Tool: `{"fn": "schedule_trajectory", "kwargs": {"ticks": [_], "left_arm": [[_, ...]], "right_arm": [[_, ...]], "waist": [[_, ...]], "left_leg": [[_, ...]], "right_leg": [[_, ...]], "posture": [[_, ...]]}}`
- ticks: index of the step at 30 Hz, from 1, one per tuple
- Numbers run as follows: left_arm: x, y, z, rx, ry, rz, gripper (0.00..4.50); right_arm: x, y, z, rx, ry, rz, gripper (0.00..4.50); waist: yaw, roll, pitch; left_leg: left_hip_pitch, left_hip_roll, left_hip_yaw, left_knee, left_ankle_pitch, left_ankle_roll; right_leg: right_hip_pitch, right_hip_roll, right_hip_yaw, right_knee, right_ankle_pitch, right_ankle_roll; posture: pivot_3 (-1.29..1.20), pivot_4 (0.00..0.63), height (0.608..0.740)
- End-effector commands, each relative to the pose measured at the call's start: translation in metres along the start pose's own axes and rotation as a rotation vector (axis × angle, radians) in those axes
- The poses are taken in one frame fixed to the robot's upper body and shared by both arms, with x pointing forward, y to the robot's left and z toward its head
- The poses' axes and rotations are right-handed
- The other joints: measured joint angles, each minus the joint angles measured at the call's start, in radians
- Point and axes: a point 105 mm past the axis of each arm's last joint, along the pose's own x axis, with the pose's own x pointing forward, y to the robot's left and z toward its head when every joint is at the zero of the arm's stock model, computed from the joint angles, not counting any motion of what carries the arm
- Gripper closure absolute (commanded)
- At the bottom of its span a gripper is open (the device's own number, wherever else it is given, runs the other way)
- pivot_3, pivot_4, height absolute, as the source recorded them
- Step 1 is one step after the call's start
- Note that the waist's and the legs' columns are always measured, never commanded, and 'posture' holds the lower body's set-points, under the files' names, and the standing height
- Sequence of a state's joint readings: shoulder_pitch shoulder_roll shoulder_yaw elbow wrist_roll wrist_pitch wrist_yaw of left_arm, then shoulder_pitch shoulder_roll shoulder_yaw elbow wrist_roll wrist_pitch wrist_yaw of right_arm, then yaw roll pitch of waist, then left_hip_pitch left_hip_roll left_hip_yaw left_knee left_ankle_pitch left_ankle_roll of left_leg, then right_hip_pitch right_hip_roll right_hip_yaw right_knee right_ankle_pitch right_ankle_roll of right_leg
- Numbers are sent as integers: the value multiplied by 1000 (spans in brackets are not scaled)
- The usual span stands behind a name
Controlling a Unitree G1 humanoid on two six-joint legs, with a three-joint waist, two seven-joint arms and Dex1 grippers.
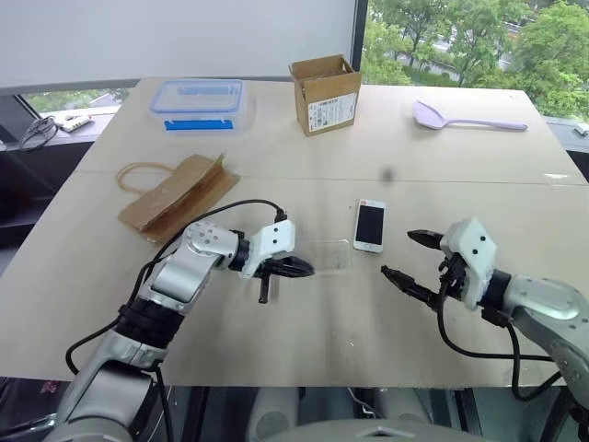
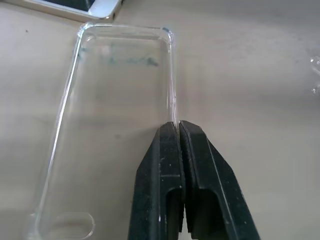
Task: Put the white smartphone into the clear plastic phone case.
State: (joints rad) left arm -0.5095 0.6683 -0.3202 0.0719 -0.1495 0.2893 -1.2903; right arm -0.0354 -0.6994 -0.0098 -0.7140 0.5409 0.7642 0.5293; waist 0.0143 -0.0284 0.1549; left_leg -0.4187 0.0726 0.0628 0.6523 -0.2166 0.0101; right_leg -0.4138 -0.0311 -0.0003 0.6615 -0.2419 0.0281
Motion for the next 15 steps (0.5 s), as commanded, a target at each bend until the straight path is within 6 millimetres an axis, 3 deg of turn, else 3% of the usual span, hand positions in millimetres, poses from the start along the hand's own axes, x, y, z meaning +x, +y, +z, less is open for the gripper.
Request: {"fn": "schedule_trajectory", "kwargs": {"ticks": [1,8,15], "left_arm": [[2,6,8,33,-18,0,4442],[0,-7,11,3,-54,-81,4442],[-12,-7,5,10,-35,-43,1310]], "right_arm": [[7,-9,1,13,16,-33,0],[19,-14,10,25,-3,-53,0],[28,-15,18,21,-8,-61,0]], "waist": [[-1,0,0],[-4,0,0],[-4,0,0]], "left_leg": [[0,0,0,0,0,0],[0,0,0,-1,0,0],[0,0,0,-1,0,0]], "right_leg": [[0,0,0,0,0,0],[0,1,0,0,0,0],[-1,1,0,0,0,0]], "posture": [[0,150,740],[0,150,740],[0,150,740]]}}
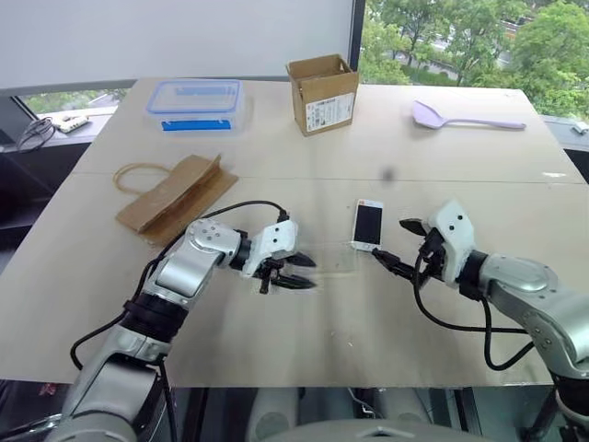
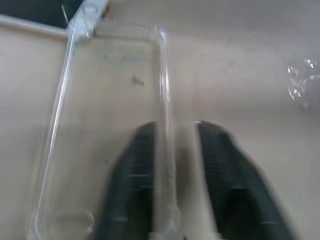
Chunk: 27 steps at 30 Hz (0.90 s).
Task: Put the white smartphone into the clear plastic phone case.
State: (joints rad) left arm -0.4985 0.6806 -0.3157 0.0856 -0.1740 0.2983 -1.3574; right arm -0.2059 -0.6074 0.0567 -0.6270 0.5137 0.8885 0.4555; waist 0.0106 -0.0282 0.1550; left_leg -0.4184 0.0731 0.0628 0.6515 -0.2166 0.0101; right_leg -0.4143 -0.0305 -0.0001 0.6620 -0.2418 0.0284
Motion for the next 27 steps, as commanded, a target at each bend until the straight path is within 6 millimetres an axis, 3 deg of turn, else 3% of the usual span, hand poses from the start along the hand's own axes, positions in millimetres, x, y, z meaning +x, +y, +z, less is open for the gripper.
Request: {"fn": "schedule_trajectory", "kwargs": {"ticks": [1,3,6,11,13,15,27], "left_arm": [[-10,0,11,51,-26,27,862],[-12,-2,12,52,-35,49,73],[-15,-5,15,42,-62,74,73],[-26,-11,30,-2,-143,150,73],[-28,-13,33,-8,-160,182,73],[-31,-14,35,-22,-181,216,73],[-41,-26,26,-107,-209,344,73]], "right_arm": [[3,-3,10,-26,-21,-21,0],[10,-7,12,-19,-18,-44,0],[20,-14,12,-6,13,-82,0],[57,-37,21,75,40,-218,0],[65,-45,21,25,79,-300,0],[70,-49,19,93,81,-313,0],[93,-27,6,400,259,-318,0]], "waist": [[0,0,0],[1,0,0],[-3,0,0],[-18,1,0],[-20,1,0],[-21,1,0],[-28,1,1]], "left_leg": [[0,0,0,0,0,0],[0,0,0,0,0,0],[0,0,0,0,0,0],[0,0,1,0,0,0],[0,0,0,-1,0,0],[0,0,1,-2,0,0],[-3,0,1,-3,0,0]], "right_leg": [[0,0,0,0,0,0],[0,0,0,0,0,0],[0,0,0,0,0,0],[-1,0,1,1,0,0],[-1,0,0,1,1,1],[-2,0,0,0,2,2],[-6,0,0,1,2,3]], "posture": [[0,150,740],[0,150,740],[0,150,740],[0,150,740],[0,150,740],[0,150,740],[0,150,740]]}}
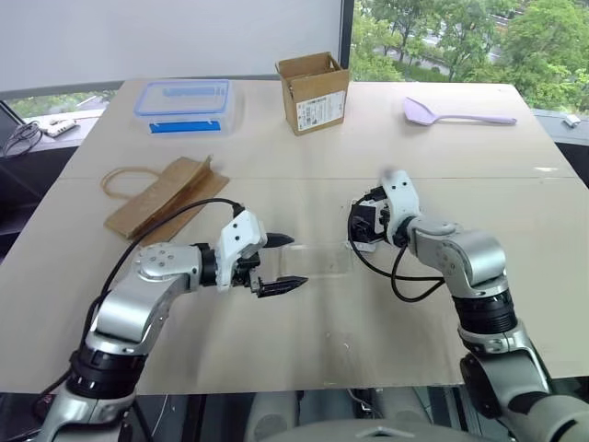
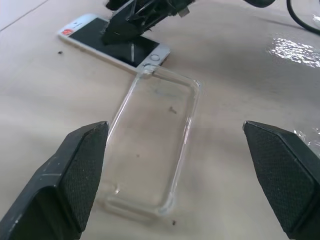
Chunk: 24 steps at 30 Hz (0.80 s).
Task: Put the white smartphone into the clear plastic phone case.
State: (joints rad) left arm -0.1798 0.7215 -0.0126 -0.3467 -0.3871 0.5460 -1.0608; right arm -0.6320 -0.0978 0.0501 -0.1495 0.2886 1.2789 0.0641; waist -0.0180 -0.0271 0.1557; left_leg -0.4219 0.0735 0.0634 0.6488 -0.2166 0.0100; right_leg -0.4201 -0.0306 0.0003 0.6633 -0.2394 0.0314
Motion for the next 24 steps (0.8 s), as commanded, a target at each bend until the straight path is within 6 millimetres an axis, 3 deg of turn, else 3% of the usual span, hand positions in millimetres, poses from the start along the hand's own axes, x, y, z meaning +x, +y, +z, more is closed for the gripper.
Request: {"fn": "schedule_trajectory", "kwargs": {"ticks": [1,8,12,14,16,24], "left_arm": [[-3,-3,9,33,-23,13,73],[-8,-5,1,8,-2,41,73],[-9,-9,2,8,-3,52,73],[-8,-10,3,6,-6,58,0],[-8,-10,4,7,-8,66,0],[-9,-4,5,-19,-43,114,0]], "right_arm": [[1,7,5,69,51,-13,0],[13,16,-11,3,242,-91,0],[18,18,-31,-115,301,-114,0],[18,16,-37,-146,308,-110,849],[15,8,-39,-162,304,-115,1571],[0,-48,-8,-313,96,-128,1695]], "waist": [[1,0,0],[-1,0,0],[-2,-1,-2],[0,-1,-2],[3,-1,-2],[22,0,-2]], "left_leg": [[0,0,0,0,0,0],[0,0,0,0,0,0],[1,0,0,-1,0,0],[2,0,0,-1,0,0],[4,0,0,-1,0,0],[4,-2,-1,-1,0,0]], "right_leg": [[0,0,0,0,0,0],[0,-1,-1,-1,0,0],[1,-1,-1,-1,-1,-2],[3,-2,-1,-1,-2,-3],[4,-2,-1,-1,-2,-3],[6,-5,-3,-3,-2,-3]], "posture": [[0,150,740],[0,150,740],[0,150,740],[0,150,740],[0,150,740],[0,150,740]]}}
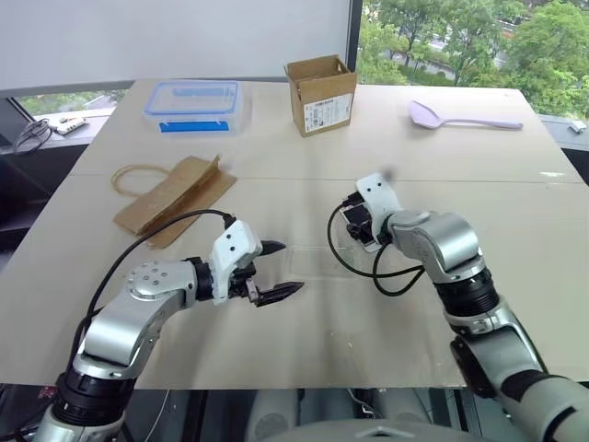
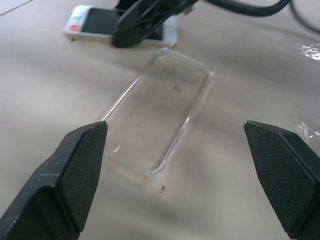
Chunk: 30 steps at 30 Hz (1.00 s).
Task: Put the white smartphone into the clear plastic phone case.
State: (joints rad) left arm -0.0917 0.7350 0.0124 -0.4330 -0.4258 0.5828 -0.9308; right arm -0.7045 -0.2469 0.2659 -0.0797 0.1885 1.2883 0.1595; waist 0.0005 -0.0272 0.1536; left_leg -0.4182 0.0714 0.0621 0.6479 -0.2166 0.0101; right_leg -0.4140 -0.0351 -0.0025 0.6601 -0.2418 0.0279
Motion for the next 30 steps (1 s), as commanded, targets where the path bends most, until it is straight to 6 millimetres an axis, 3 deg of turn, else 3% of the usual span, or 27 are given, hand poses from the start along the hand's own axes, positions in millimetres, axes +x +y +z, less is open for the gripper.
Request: {"fn": "schedule_trajectory", "kwargs": {"ticks": [1,4,7,11,15,23,30], "left_arm": [[-5,2,11,23,-64,17,0],[-11,4,0,25,-44,25,0],[-17,8,-11,16,-8,45,0],[-26,10,-37,-37,100,67,0],[-26,7,-45,-64,128,60,0],[-21,2,-40,-85,126,47,0],[-15,-8,-30,-96,116,47,0]], "right_arm": [[-9,-36,-1,-68,-96,0,1697],[-34,-24,27,-119,-291,208,1698],[-49,-13,39,-170,-375,313,1699],[-75,45,46,-395,-442,594,1699],[-61,70,28,-639,-374,654,1699],[-38,81,-1,-850,-263,733,1699],[-36,93,-1,-921,-264,767,1699]], "waist": [[8,0,1],[10,2,2],[-11,2,3],[-29,2,3],[-30,2,3],[-29,2,3],[-29,2,3]], "left_leg": [[0,0,0,0,0,0],[-1,0,1,0,0,0],[-4,1,3,-2,0,0],[-5,3,3,-9,0,0],[-9,4,2,-10,0,0],[-12,2,5,-4,0,0],[-12,3,4,-3,0,0]], "right_leg": [[0,0,0,0,0,0],[-1,0,0,-2,0,1],[-7,3,3,-1,0,0],[-13,7,6,1,1,2],[-17,7,3,2,0,0],[-18,4,5,2,1,1],[-18,5,4,3,1,1]], "posture": [[0,150,740],[0,150,740],[0,150,740],[0,150,740],[0,150,740],[0,150,740],[0,150,740]]}}
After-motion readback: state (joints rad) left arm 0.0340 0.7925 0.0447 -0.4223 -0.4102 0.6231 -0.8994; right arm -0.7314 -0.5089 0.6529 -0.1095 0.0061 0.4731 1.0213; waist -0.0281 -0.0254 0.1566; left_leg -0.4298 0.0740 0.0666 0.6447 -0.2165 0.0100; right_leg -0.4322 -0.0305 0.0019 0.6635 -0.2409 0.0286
